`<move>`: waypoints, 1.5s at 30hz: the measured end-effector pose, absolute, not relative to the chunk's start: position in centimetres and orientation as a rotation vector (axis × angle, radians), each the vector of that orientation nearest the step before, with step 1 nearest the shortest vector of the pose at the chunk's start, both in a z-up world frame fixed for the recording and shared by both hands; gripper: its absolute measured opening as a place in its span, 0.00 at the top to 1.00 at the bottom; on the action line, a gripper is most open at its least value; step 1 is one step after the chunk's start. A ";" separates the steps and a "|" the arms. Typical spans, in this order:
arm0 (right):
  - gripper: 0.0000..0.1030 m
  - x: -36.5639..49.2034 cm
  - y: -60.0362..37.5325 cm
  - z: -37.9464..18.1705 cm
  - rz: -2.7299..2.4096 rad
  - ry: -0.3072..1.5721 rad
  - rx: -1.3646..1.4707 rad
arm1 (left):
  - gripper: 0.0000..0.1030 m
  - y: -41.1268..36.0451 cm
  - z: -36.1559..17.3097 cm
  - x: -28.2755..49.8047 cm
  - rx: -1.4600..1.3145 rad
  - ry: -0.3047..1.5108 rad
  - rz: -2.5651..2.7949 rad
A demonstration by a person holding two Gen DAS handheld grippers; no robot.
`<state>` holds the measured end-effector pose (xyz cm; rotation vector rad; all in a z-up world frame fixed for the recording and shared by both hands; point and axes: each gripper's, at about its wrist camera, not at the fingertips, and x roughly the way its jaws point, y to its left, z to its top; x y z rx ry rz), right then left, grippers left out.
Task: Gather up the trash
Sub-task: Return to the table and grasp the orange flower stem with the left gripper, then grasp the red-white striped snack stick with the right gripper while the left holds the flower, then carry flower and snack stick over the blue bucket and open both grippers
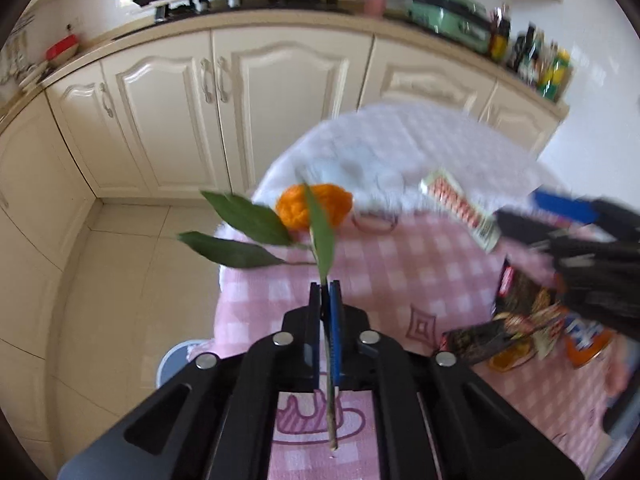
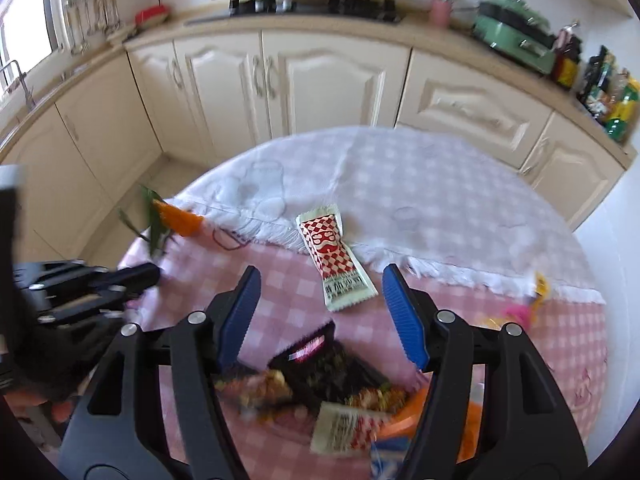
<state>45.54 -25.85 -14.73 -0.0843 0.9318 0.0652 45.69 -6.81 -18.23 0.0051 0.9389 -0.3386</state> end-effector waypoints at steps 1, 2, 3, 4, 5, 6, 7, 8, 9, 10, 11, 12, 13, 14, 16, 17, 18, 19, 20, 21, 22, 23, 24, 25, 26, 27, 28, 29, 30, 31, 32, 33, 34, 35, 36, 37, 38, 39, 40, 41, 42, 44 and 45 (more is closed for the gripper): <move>0.39 46.6 -25.8 -15.5 0.066 0.963 -0.083 | 0.96 -6.2 -17.8 45.6 -0.020 0.924 -0.342; 0.39 47.4 -25.9 -16.2 0.066 0.985 -0.077 | 0.96 -6.1 -17.6 45.5 -0.028 0.918 -0.345; 0.39 48.0 -26.0 -16.7 0.067 1.005 -0.067 | 0.97 -5.7 -17.3 45.4 -0.034 0.908 -0.345; 0.39 48.6 -26.2 -17.3 0.060 1.029 -0.057 | 0.97 -5.6 -17.0 45.4 -0.038 0.900 -0.341; 0.43 48.9 -26.3 -17.6 0.060 1.039 -0.047 | 0.97 -5.4 -16.8 45.3 -0.043 0.894 -0.340; 0.61 49.2 -26.5 -18.1 0.055 1.055 -0.043 | 0.97 -5.1 -16.7 45.2 -0.054 0.891 -0.342; 0.66 49.2 -26.5 -18.2 0.053 1.053 -0.042 | 0.97 -4.9 -16.6 45.1 -0.067 0.889 -0.348; 0.76 49.1 -26.6 -18.2 0.054 1.048 -0.044 | 0.97 -4.7 -16.5 45.0 -0.077 0.888 -0.351; 0.86 48.9 -26.5 -18.1 0.053 1.046 -0.053 | 0.97 -4.5 -16.4 44.9 -0.081 0.884 -0.350; 0.87 48.8 -26.4 -18.0 0.047 1.041 -0.067 | 0.97 -4.2 -16.3 44.7 -0.081 0.876 -0.347; 0.91 48.4 -26.3 -17.8 0.041 1.028 -0.075 | 0.97 -4.0 -16.1 44.6 -0.087 0.868 -0.347; 0.92 48.1 -26.1 -17.5 0.037 1.016 -0.081 | 0.97 -3.5 -15.9 44.4 -0.103 0.859 -0.350; 0.92 47.7 -25.8 -17.1 0.035 1.003 -0.091 | 0.97 -3.3 -15.8 44.3 -0.110 0.856 -0.351; 0.93 47.1 -25.4 -16.6 0.035 0.983 -0.098 | 0.97 -3.0 -15.7 44.1 -0.120 0.850 -0.353; 0.93 46.0 -24.3 -15.2 0.044 0.939 -0.113 | 0.97 -2.2 -15.4 43.7 -0.138 0.836 -0.362; 0.93 45.6 -23.8 -14.5 0.052 0.921 -0.113 | 0.97 -1.8 -15.2 43.3 -0.146 0.828 -0.364; 0.93 45.1 -23.0 -13.8 0.065 0.900 -0.118 | 0.97 -1.5 -15.0 43.1 -0.152 0.823 -0.363; 0.93 44.7 -22.2 -13.1 0.081 0.888 -0.124 | 0.97 -0.9 -14.8 42.8 -0.162 0.814 -0.358; 0.93 44.3 -21.3 -12.5 0.102 0.876 -0.124 | 0.97 -0.3 -14.6 42.4 -0.173 0.804 -0.356; 0.93 43.8 -20.3 -12.0 0.128 0.863 -0.122 | 0.97 0.3 -14.4 42.1 -0.182 0.797 -0.354; 0.93 43.2 -18.8 -11.5 0.166 0.851 -0.120 | 0.97 1.1 -14.3 41.6 -0.189 0.788 -0.343; 0.93 43.0 -17.8 -11.3 0.195 0.846 -0.115 | 0.97 2.0 -14.2 41.3 -0.194 0.781 -0.329; 0.93 42.6 -16.6 -11.2 0.231 0.846 -0.108 | 0.97 3.2 -14.2 40.8 -0.200 0.774 -0.312; 0.93 42.3 -15.4 -11.3 0.270 0.850 -0.101 | 0.97 4.3 -14.3 40.5 -0.208 0.774 -0.296; 0.93 42.1 -13.7 -11.6 0.314 0.857 -0.091 | 0.97 5.4 -14.5 40.2 -0.220 0.773 -0.278; 0.93 41.9 -12.0 -11.9 0.353 0.868 -0.087 | 0.97 6.2 -14.6 40.0 -0.228 0.774 -0.268; 0.93 41.8 -10.3 -12.4 0.388 0.881 -0.086 | 0.97 7.5 -15.0 39.7 -0.238 0.778 -0.248; 0.93 41.6 -9.0 -12.9 0.412 0.892 -0.086 | 0.97 8.8 -15.5 39.6 -0.251 0.785 -0.226; 0.93 41.6 -7.6 -13.5 0.432 0.903 -0.088 | 0.97 9.9 -16.0 39.5 -0.264 0.794 -0.207; 0.93 41.4 -6.2 -14.2 0.445 0.913 -0.095 | 0.97 11.4 -16.8 39.4 -0.279 0.809 -0.185; 0.93 41.4 -4.5 -15.2 0.465 0.932 -0.102 | 0.97 12.4 -17.4 39.3 -0.287 0.820 -0.167; 0.93 41.6 -3.3 -16.1 0.479 0.949 -0.102 | 0.97 13.4 -18.1 39.2 -0.293 0.831 -0.149; 0.93 41.6 -1.7 -17.3 0.491 0.971 -0.108 | 0.97 14.6 -19.1 39.1 -0.300 0.847 -0.127; 0.93 41.5 -0.6 -18.2 0.499 0.987 -0.111 | 0.97 15.6 -20.0 39.1 -0.310 0.864 -0.112; 0.93 41.6 0.2 -19.1 0.505 1.003 -0.114 | 0.97 16.6 -21.1 39.1 -0.322 0.883 -0.096; 0.93 41.7 1.0 -20.1 0.512 1.022 -0.115 | 0.97 17.4 -22.0 39.1 -0.329 0.899 -0.086; 0.93 41.9 2.0 -21.5 0.519 1.052 -0.117 | 0.97 18.1 -22.9 39.0 -0.336 0.916 -0.074; 0.93 42.1 2.8 -22.5 0.522 1.074 -0.117 | 0.97 18.9 -24.2 39.1 -0.347 0.940 -0.063; 0.93 42.3 3.6 -24.0 0.522 1.100 -0.119 | 0.97 19.5 -25.0 39.1 -0.357 0.955 -0.058; 0.93 42.5 4.2 -25.2 0.520 1.124 -0.119 | 0.97 20.0 -26.0 39.2 -0.368 0.970 -0.051; 0.93 42.8 4.3 -26.2 0.519 1.141 -0.118 | 0.97 20.6 -27.2 39.4 -0.374 0.993 -0.044; 0.93 43.4 5.0 -28.7 0.498 1.180 -0.117 | 0.97 21.0 -28.8 39.9 -0.383 1.023 -0.039; 0.93 43.7 5.2 -29.4 0.491 1.192 -0.117 | 0.96 21.3 -29.9 40.4 -0.392 1.045 -0.032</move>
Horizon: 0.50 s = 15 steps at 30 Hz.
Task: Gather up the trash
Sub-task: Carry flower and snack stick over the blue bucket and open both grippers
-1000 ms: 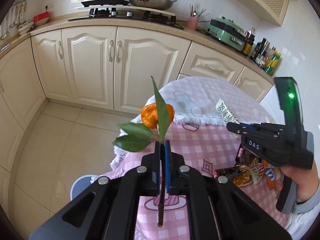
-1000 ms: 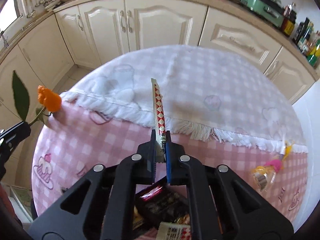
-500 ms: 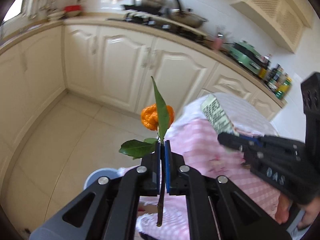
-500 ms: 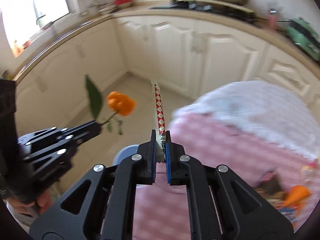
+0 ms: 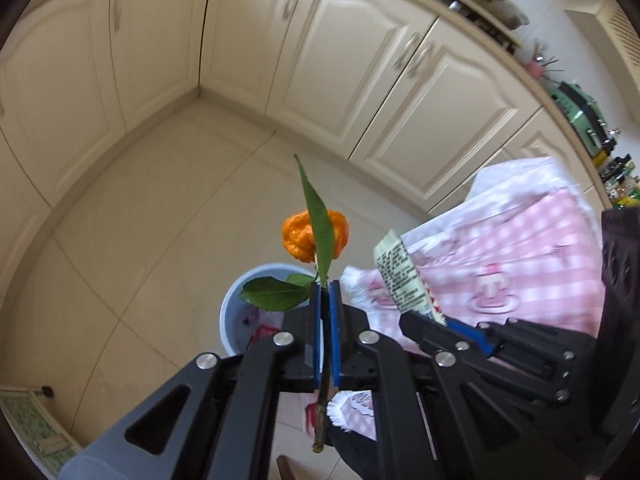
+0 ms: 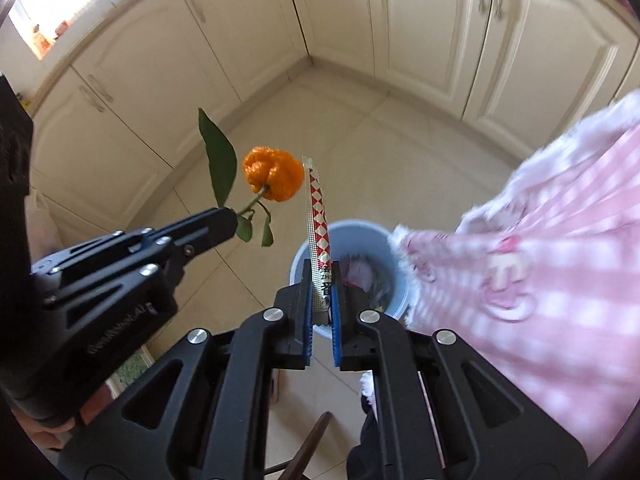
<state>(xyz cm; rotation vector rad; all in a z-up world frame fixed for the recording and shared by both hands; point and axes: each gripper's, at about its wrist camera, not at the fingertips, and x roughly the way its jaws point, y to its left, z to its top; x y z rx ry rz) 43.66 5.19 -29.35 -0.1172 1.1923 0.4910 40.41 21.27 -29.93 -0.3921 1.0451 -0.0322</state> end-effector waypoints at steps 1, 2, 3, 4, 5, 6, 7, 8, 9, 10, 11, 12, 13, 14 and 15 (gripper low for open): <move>0.93 44.1 5.4 -30.2 0.483 1.206 -0.114 | 0.96 21.5 -30.7 40.8 -0.402 1.060 -0.027; 0.93 44.5 5.5 -31.1 0.473 1.220 -0.110 | 0.96 21.5 -31.4 41.1 -0.410 1.069 -0.025; 0.93 44.8 5.6 -31.7 0.464 1.230 -0.110 | 0.96 21.5 -32.0 41.4 -0.419 1.075 -0.025; 0.93 45.3 5.5 -32.6 0.456 1.245 -0.107 | 0.95 21.5 -32.6 41.8 -0.432 1.080 -0.025; 0.93 45.4 5.6 -33.0 0.451 1.253 -0.107 | 0.94 21.5 -33.0 42.2 -0.442 1.083 -0.028; 0.93 45.5 5.6 -33.5 0.445 1.260 -0.106 | 0.82 21.4 -33.3 42.6 -0.448 1.086 -0.028; 0.92 45.5 5.7 -33.8 0.439 1.266 -0.104 | 0.61 21.3 -33.6 42.9 -0.444 1.087 -0.011; 0.92 45.8 5.7 -34.2 0.435 1.274 -0.101 | 0.55 21.2 -33.5 43.4 -0.431 1.085 0.016; 0.92 46.0 5.7 -34.5 0.434 1.283 -0.098 | 0.53 21.2 -33.5 43.5 -0.420 1.075 0.029; 0.92 46.2 5.7 -34.7 0.434 1.288 -0.097 | 0.53 21.1 -33.5 43.5 -0.416 1.067 0.023; 0.92 46.4 5.8 -35.0 0.431 1.291 -0.099 | 0.53 21.1 -33.7 43.7 -0.414 1.073 0.024; 0.92 46.4 5.9 -35.1 0.431 1.294 -0.098 | 0.53 21.1 -33.9 43.7 -0.408 1.079 0.033; 0.92 46.4 5.9 -35.3 0.432 1.298 -0.095 | 0.53 21.2 -34.0 43.7 -0.403 1.081 0.039; 0.92 46.5 5.9 -35.5 0.434 1.302 -0.092 | 0.53 21.3 -34.2 43.7 -0.400 1.086 0.044; 0.92 46.4 6.1 -35.7 0.435 1.302 -0.093 | 0.53 21.4 -34.4 43.7 -0.400 1.093 0.052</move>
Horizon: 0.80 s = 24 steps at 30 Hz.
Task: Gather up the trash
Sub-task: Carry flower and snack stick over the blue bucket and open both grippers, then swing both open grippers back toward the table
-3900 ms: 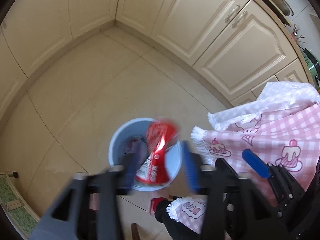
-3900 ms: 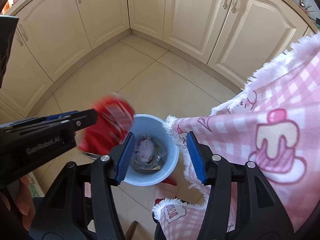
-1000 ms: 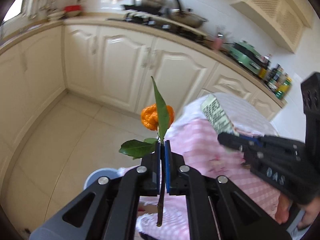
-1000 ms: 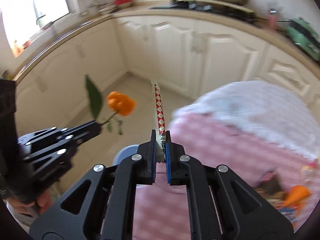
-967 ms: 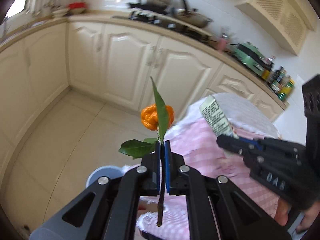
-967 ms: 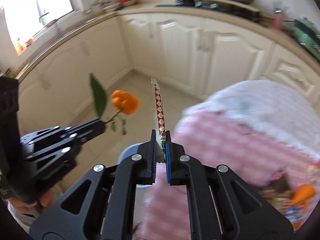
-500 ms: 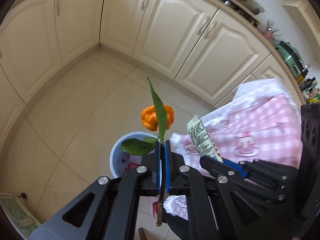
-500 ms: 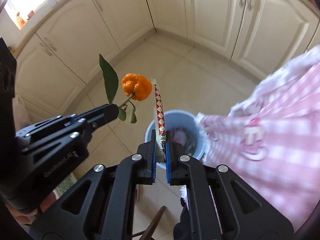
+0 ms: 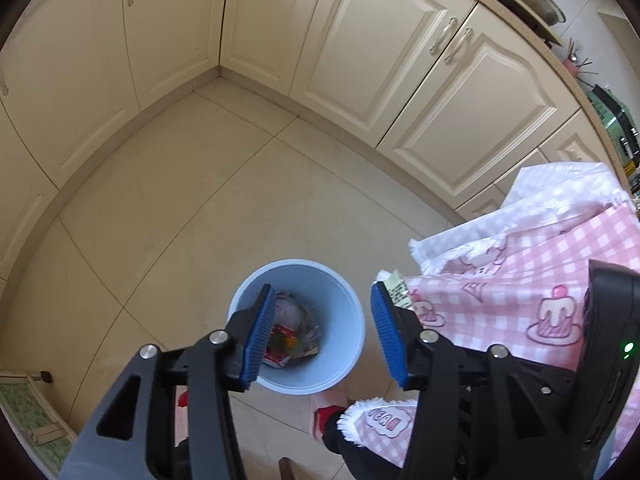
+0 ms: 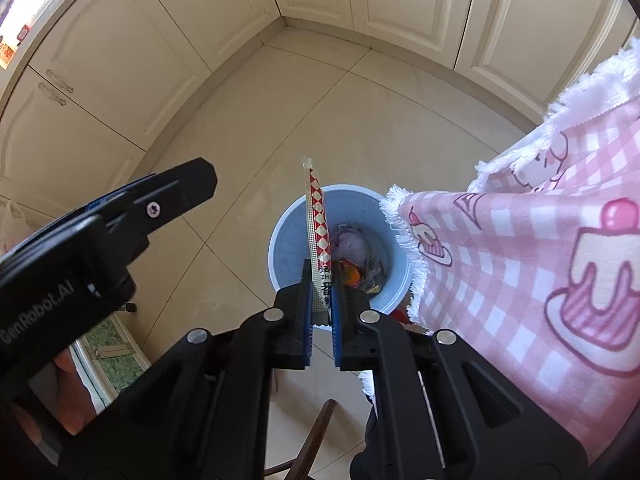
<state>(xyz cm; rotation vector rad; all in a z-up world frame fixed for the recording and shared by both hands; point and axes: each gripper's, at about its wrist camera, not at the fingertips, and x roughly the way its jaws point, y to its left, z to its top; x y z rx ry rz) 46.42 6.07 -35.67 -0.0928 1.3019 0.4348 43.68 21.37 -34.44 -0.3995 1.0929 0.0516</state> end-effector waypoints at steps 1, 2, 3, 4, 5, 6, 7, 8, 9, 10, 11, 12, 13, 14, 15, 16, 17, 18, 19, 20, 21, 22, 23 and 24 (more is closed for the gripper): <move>0.92 46.4 6.1 -35.8 0.437 1.303 -0.093 | 0.53 21.5 -34.6 43.6 -0.405 1.096 0.055; 0.92 46.3 6.2 -35.8 0.440 1.306 -0.090 | 0.53 21.5 -34.8 43.6 -0.411 1.102 0.057; 0.92 46.1 6.2 -35.7 0.442 1.307 -0.086 | 0.53 21.8 -34.9 43.5 -0.414 1.106 0.062; 0.92 46.1 6.3 -35.7 0.443 1.306 -0.083 | 0.53 21.9 -35.0 43.4 -0.412 1.109 0.070; 0.92 46.1 6.4 -35.6 0.445 1.304 -0.078 | 0.53 22.0 -35.0 43.3 -0.412 1.111 0.078; 0.92 46.1 6.5 -35.6 0.447 1.303 -0.074 | 0.53 22.2 -35.0 43.2 -0.417 1.111 0.081; 0.92 46.1 6.6 -35.3 0.452 1.299 -0.068 | 0.53 22.5 -35.0 43.0 -0.422 1.110 0.081; 0.92 46.1 6.5 -35.2 0.458 1.295 -0.062 | 0.53 22.6 -34.9 42.9 -0.424 1.109 0.086; 0.92 46.2 6.7 -35.2 0.459 1.293 -0.058 | 0.53 22.7 -34.7 42.8 -0.423 1.106 0.090; 0.92 46.3 6.8 -34.9 0.461 1.288 -0.050 | 0.53 22.8 -34.6 42.7 -0.422 1.104 0.092; 0.92 46.3 6.9 -34.6 0.462 1.283 -0.046 | 0.53 22.9 -34.4 42.6 -0.423 1.101 0.094; 0.91 46.2 7.0 -34.3 0.462 1.275 -0.045 | 0.53 22.8 -34.2 42.6 -0.424 1.098 0.095; 0.91 46.1 6.9 -34.0 0.462 1.267 -0.048 | 0.53 22.9 -33.9 42.4 -0.424 1.093 0.094; 0.91 46.1 7.0 -33.6 0.460 1.256 -0.048 | 0.53 22.9 -33.5 42.2 -0.422 1.087 0.090; 0.89 46.0 6.9 -33.2 0.460 1.247 -0.043 | 0.53 22.9 -33.2 42.0 -0.421 1.083 0.089; 0.87 45.9 6.9 -32.9 0.460 1.239 -0.039 | 0.53 23.0 -32.9 41.8 -0.420 1.078 0.088; 0.80 45.8 6.8 -32.6 0.460 1.232 -0.039 | 0.53 23.0 -32.5 41.5 -0.420 1.073 0.086; 0.68 45.7 6.8 -32.4 0.460 1.225 -0.040 | 0.53 23.1 -32.3 41.4 -0.422 1.069 0.085; 0.61 45.6 6.8 -32.2 0.460 1.219 -0.040 | 0.53 23.1 -31.8 41.1 -0.425 1.064 0.083; 0.54 45.3 6.7 -31.7 0.459 1.204 -0.041 | 0.53 23.2 -31.6 40.8 -0.424 1.061 0.083; 0.54 45.1 6.7 -31.4 0.459 1.196 -0.046 | 0.53 23.2 -31.2 40.6 -0.422 1.056 0.085; 0.54 45.0 6.7 -31.2 0.460 1.191 -0.049 | 0.53 23.2 -30.6 40.1 -0.418 1.048 0.086; 0.54 44.6 6.6 -30.7 0.460 1.182 -0.050 | 0.53 23.2 -30.2 39.9 -0.418 1.043 0.085; 0.54 44.3 6.4 -30.0 0.454 1.164 -0.060 | 0.53 23.1 -29.5 39.4 -0.415 1.032 0.083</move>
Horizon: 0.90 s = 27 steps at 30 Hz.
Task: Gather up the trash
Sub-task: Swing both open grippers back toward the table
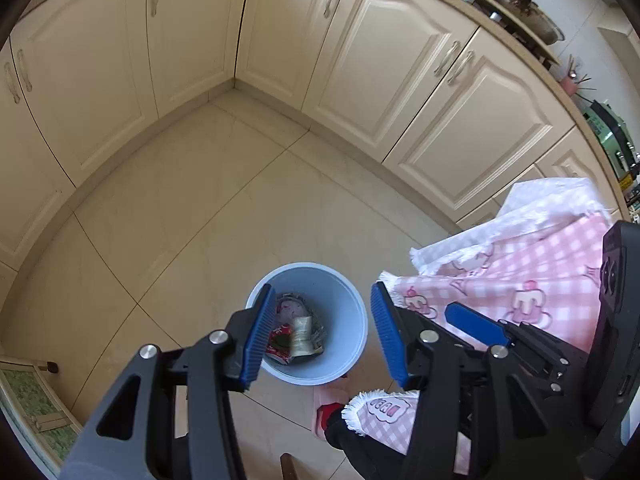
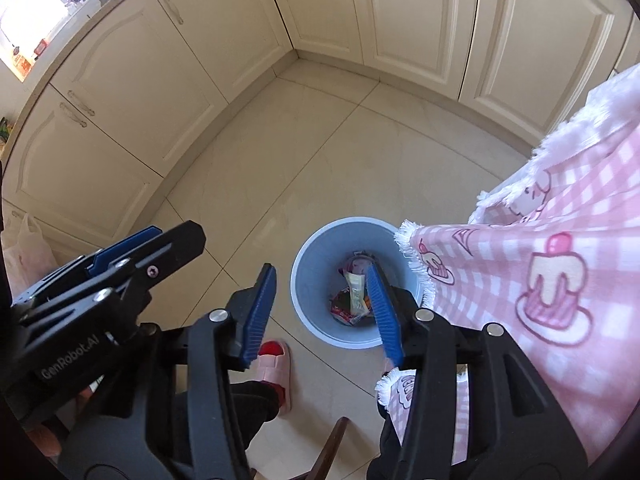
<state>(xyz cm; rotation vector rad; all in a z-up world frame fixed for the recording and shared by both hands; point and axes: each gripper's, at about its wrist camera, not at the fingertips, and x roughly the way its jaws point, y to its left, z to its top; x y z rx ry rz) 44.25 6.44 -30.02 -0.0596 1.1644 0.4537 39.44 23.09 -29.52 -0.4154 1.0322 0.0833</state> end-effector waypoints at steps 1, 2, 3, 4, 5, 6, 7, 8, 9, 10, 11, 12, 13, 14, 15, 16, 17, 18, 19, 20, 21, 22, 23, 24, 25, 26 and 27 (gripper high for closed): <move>0.54 43.7 6.3 -29.2 0.445 1.138 -0.081 | 0.53 23.0 -28.9 39.0 -0.413 1.021 0.084; 0.54 43.3 6.3 -28.6 0.442 1.118 -0.093 | 0.53 22.9 -28.4 38.7 -0.411 1.012 0.083; 0.54 42.8 6.1 -27.7 0.437 1.092 -0.108 | 0.53 22.8 -27.5 38.1 -0.410 0.995 0.082; 0.54 42.3 5.7 -27.0 0.428 1.069 -0.122 | 0.53 22.6 -27.0 37.7 -0.410 0.986 0.081; 0.54 41.6 5.4 -25.9 0.417 1.039 -0.135 | 0.53 22.4 -26.2 37.3 -0.406 0.975 0.078; 0.54 40.9 5.0 -24.9 0.409 1.016 -0.142 | 0.53 22.1 -25.2 36.7 -0.398 0.957 0.074; 0.54 40.3 4.5 -24.0 0.400 0.994 -0.148 | 0.53 21.9 -24.5 36.3 -0.392 0.945 0.073; 0.54 39.5 3.8 -22.8 0.391 0.964 -0.154 | 0.53 21.4 -23.5 35.8 -0.385 0.928 0.069; 0.54 38.7 3.1 -21.7 0.383 0.936 -0.156 | 0.53 20.8 -22.2 35.2 -0.377 0.903 0.056; 0.54 38.0 2.5 -20.8 0.376 0.916 -0.157 | 0.51 20.2 -21.2 34.7 -0.369 0.881 0.045; 0.53 37.0 1.5 -19.6 0.366 0.885 -0.155 | 0.50 19.7 -20.4 34.3 -0.364 0.866 0.037; 0.53 36.0 0.4 -18.5 0.351 0.855 -0.155 | 0.49 18.7 -19.3 33.9 -0.349 0.844 0.020; 0.52 35.2 -0.3 -17.6 0.338 0.834 -0.155 | 0.48 17.7 -18.2 33.4 -0.335 0.824 -0.001; 0.52 34.2 -1.7 -16.6 0.319 0.804 -0.154 | 0.48 16.7 -17.4 33.0 -0.325 0.809 -0.023; 0.51 33.3 -3.1 -15.6 0.301 0.782 -0.148 | 0.47 15.2 -16.3 32.6 -0.310 0.792 -0.060; 0.51 32.5 -4.5 -14.8 0.284 0.762 -0.141 | 0.47 14.0 -15.6 32.5 -0.297 0.784 -0.088; 0.50 31.3 -6.8 -13.7 0.248 0.732 -0.130 | 0.47 12.5 -14.9 32.2 -0.278 0.775 -0.125; 0.50 30.5 -8.6 -12.9 0.218 0.710 -0.122 | 0.47 11.2 -14.4 32.0 -0.265 0.767 -0.151; 0.49 29.6 -10.4 -12.4 0.189 0.690 -0.110 | 0.47 9.2 -13.8 31.9 -0.239 0.760 -0.188; 0.49 28.8 -12.0 -11.7 0.162 0.674 -0.102 | 0.47 7.2 -13.2 31.9 -0.210 0.755 -0.215; 0.48 28.2 -13.8 -11.2 0.130 0.657 -0.093 | 0.47 5.9 -12.9 32.0 -0.191 0.753 -0.231; 0.47 27.5 -16.1 -10.8 0.092 0.642 -0.078 | 0.47 3.9 -12.6 32.2 -0.164 0.751 -0.259; 0.47 27.1 -17.7 -10.6 0.063 0.633 -0.068 | 0.47 2.1 -12.4 32.4 -0.142 0.750 -0.289; 0.47 26.7 -19.3 -10.4 0.029 0.623 -0.055 | 0.47 -0.3 -12.1 32.7 -0.111 0.749 -0.334; 0.47 26.2 -21.5 -10.2 -0.005 0.616 -0.030 | 0.47 -1.9 -12.1 32.7 -0.086 0.749 -0.362; 0.46 25.9 -23.1 -10.3 -0.025 0.613 -0.012 | 0.47 -3.5 -12.1 33.2 -0.056 0.751 -0.386; 0.45 25.6 -24.9 -10.4 -0.052 0.611 0.009 | 0.47 -5.8 -12.2 33.6 -0.013 0.753 -0.417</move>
